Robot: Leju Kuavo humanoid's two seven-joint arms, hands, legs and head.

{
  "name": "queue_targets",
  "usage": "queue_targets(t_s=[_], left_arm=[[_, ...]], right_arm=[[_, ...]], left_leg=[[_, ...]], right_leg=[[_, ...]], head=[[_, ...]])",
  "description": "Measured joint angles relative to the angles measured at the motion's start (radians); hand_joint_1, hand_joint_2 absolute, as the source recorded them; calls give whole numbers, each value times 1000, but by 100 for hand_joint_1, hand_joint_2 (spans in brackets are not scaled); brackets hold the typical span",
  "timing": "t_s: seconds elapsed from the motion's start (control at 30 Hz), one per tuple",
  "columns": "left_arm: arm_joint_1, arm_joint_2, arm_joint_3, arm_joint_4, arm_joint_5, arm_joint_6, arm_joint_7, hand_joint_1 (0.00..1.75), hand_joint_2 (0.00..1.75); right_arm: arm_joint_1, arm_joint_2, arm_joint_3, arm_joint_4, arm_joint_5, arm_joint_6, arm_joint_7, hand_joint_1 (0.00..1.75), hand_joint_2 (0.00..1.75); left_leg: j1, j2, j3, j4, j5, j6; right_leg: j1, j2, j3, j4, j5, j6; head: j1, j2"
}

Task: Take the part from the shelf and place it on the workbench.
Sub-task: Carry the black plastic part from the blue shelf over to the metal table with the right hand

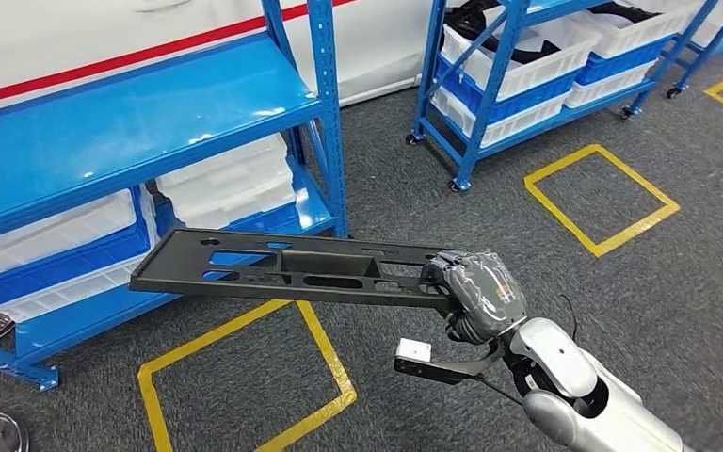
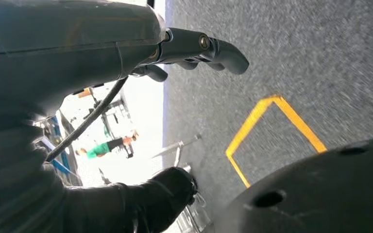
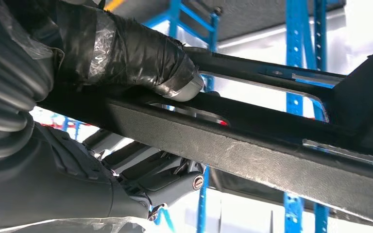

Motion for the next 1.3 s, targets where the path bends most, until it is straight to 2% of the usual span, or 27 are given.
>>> queue_targets(t_s=[0.07, 0.13, 0.2, 0.23, 0.27, 0.3, 0.37, 0.4, 0.43, 0.5, 0.53, 0.6, 0.63, 0.7, 0.73, 0.8, 0.87, 0.9, 0.93, 0.97, 1.0, 1.03, 1.07, 1.1, 1.17, 1.23, 1.3], left_arm=[[-2, 0, 0, 0, 1, -2, -3, 0, 175], [-2, 0, 0, 0, 2, -6, -7, 0, 175], [-4, 0, 0, 0, 3, -8, -9, 0, 175], [-7, 0, 0, 0, 3, -9, -10, 0, 175], [-9, 0, 0, 0, 5, -9, -11, 0, 175], [-9, 0, 0, 0, 7, -10, -11, 0, 175], [-8, 1, 0, 0, 12, -16, -10, 0, 175], [-7, 1, 0, 0, 14, -20, -7, 0, 175], [-6, 1, 0, 0, 12, -25, 1, 0, 175], [-9, 1, -2, 0, 6, -34, 22, 0, 175], [-12, 0, -4, 0, 3, -36, 31, 0, 175], [-15, -4, -7, -1, 1, -38, 34, 0, 175], [-16, -6, -8, -2, 1, -38, 29, 0, 175], [-15, -8, -11, -2, -2, -39, 19, 0, 175], [-15, -8, -14, -2, -4, -40, 14, 0, 175], [-13, -7, -18, -2, -8, -42, 8, 0, 175], [-9, -7, -20, -2, -10, -43, 1, 0, 175], [-8, -6, -22, -2, -11, -43, -2, 0, 175], [-7, -6, -23, -2, -14, -43, -4, 0, 175], [-7, -5, -25, -2, -15, -43, -6, 0, 175], [-6, -4, -26, -2, -17, -44, -7, 0, 175], [-6, -3, -27, -2, -17, -44, -8, 0, 175], [-5, -4, -28, -2, -18, -43, -9, 0, 175], [-4, -6, -28, -3, -18, -42, -10, 0, 175], [0, -9, -30, -4, -19, -38, -13, 0, 175], [2, -9, -31, -4, -16, -35, -24, 0, 175], [4, -10, -31, -4, -10, -33, -35, 0, 175]], right_arm=[[-4, 0, 3, -4, 3, 7, 6, 175, 175], [-17, 3, 8, -10, 9, 20, 11, 175, 175], [-34, 7, 14, -14, 13, 36, 18, 175, 175], [-41, 10, 18, -15, 14, 43, 22, 175, 175], [-49, 14, 22, -15, 14, 49, 24, 175, 175], [-59, 20, 27, -14, 14, 55, 25, 175, 175], [-99, 56, 51, -1, 18, 76, 33, 175, 175], [-128, 84, 70, 16, 20, 89, 42, 175, 175], [-161, 121, 93, 42, 22, 101, 55, 175, 175], [-224, 194, 139, 102, 22, 113, 81, 175, 175], [-255, 228, 159, 127, 19, 115, 91, 175, 175], [-307, 271, 184, 153, 13, 115, 101, 175, 175], [-331, 285, 195, 160, 10, 114, 106, 175, 175], [-362, 298, 211, 170, 8, 111, 115, 175, 175], [-370, 303, 219, 175, 7, 110, 119, 175, 175], [-379, 312, 232, 184, 7, 108, 125, 175, 175], [-384, 319, 247, 195, 12, 106, 130, 175, 175], [-383, 320, 254, 199, 14, 103, 133, 175, 175], [-381, 321, 260, 203, 17, 100, 134, 175, 175], [-379, 321, 265, 206, 19, 97, 136, 175, 175], [-378, 321, 270, 209, 20, 94, 137, 175, 175], [-376, 320, 273, 211, 20, 92, 138, 175, 175], [-375, 317, 275, 211, 21, 90, 140, 175, 175], [-374, 313, 276, 209, 22, 88, 142, 175, 175], [-367, 289, 273, 197, 19, 83, 142, 175, 175], [-356, 250, 264, 179, 6, 81, 134, 175, 175], [-344, 201, 253, 153, -22, 83, 118, 175, 175]], left_leg=[[2, -41, 106, -146, 24, 6], [2, -74, 169, -247, 7, 12], [2, -61, 167, -264, 11, 18], [3, -48, 161, -266, 20, 24], [3, -34, 152, -267, 32, 33], [3, -19, 140, -269, 44, 42], [-7, 11, 111, -266, 67, 52], [-11, 27, 96, -264, 77, 53], [-15, 45, 79, -261, 86, 54], [-21, 77, 48, -251, 101, 53], [-23, 89, 34, -245, 107, 53], [-26, 105, 17, -236, 118, 48], [-25, 112, 13, -234, 124, 43], [-21, 127, 12, -239, 141, 31], [-19, 122, 11, -242, 141, 25], [-16, 76, -2, -215, 97, 13], [-9, 22, -29, -113, 5, 2], [-5, 12, -41, -53, -27, -3], [-1, 8, -46, -5, -38, -9], [4, 7, -37, 12, -25, -16], [10, 5, -14, -5, 3, -24], [19, -5, 25, -56, 29, -34], [25, -26, 69, -118, 36, -44], [28, -48, 103, -172, 31, -46], [27, -73, 129, -220, 5, -36], [26, -50, 119, -218, 7, -14], [24, -24, 108, -218, 22, 10]], right_leg=[[-1, 23, -26, 4, 23, 10], [0, 43, -39, 3, 46, 21], [1, 66, -43, -6, 70, 35], [2, 65, -50, -5, 69, 40], [3, 51, -60, 9, 47, 44], [3, 29, -74, 43, 5, 46], [5, -18, -106, 166, -105, 48], [4, -28, -116, 233, -135, 49], [4, -33, -116, 282, -138, 49], [6, -40, -73, 287, -92, 43], [9, -51, -24, 238, -72, 36], [21, -87, 85, 95, -91, 16], [29, -102, 123, 37, -110, 5], [38, -101, 141, -15, -120, -12], [36, -94, 139, -26, -106, -18], [27, -79, 129, -50, -73, -32], [21, -60, 104, -56, -44, -37], [19, -49, 87, -53, -33, -36], [17, -36, 68, -48, -22, -32], [13, -24, 50, -40, -13, -26], [7, -11, 30, -30, -5, -19], [0, 2, 9, -16, 2, -11], [-5, 15, -13, -1, 8, -2], [-7, 27, -32, 14, 13, 7], [-5, 49, -54, 30, 26, 22], [-6, 62, -61, 31, 38, 33], [-6, 33, -79, 65, 9, 39]], head=[[0, 0], [0, 0], [1, 0], [1, 0], [2, 0], [3, 0], [6, 0], [6, 0], [6, 0], [6, 0], [5, 0], [5, 0], [5, 0], [5, 0], [5, 0], [5, 0], [5, 0], [5, 0], [5, 0], [5, 0], [5, 0], [5, 0], [4, 0], [4, 0], [4, 0], [5, 0], [6, 0]])
